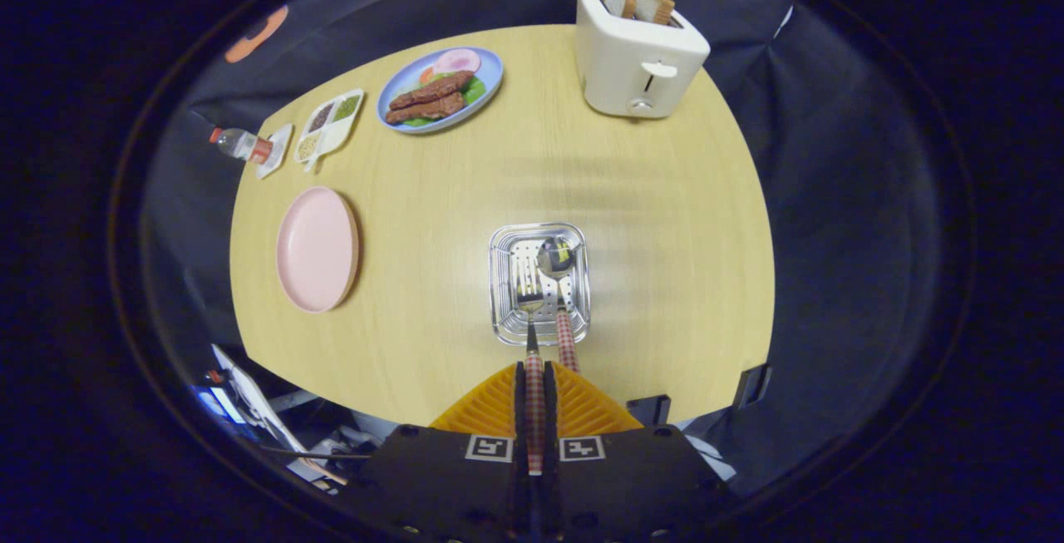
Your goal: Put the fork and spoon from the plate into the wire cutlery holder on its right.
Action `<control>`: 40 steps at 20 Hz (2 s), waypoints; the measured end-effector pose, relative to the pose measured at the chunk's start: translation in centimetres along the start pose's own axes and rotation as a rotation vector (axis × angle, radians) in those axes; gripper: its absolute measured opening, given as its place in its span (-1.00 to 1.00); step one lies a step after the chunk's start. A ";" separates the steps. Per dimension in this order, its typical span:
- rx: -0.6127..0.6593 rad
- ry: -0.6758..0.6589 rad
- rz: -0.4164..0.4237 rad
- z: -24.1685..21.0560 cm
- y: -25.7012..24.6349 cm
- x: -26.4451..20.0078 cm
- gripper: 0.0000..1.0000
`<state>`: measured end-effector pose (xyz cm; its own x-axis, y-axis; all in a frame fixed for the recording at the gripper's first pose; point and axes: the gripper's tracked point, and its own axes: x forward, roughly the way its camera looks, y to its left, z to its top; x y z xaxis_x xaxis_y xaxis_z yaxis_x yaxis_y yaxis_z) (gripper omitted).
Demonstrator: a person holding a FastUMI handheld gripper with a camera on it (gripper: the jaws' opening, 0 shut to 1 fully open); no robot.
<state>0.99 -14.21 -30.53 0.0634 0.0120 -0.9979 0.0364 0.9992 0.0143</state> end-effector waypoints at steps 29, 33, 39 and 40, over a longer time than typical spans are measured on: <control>-0.064 -0.219 0.006 0.4 5.3 -3.0 -0.16; -0.120 -0.309 0.009 -0.3 8.4 -4.6 0.66; -0.157 -0.553 0.002 0.3 13.6 -8.7 0.94; -0.149 -0.611 0.007 0.7 14.5 -9.9 0.94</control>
<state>1.57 0.12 -20.41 0.6230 0.0389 -0.7812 -0.1028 0.9942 -0.0325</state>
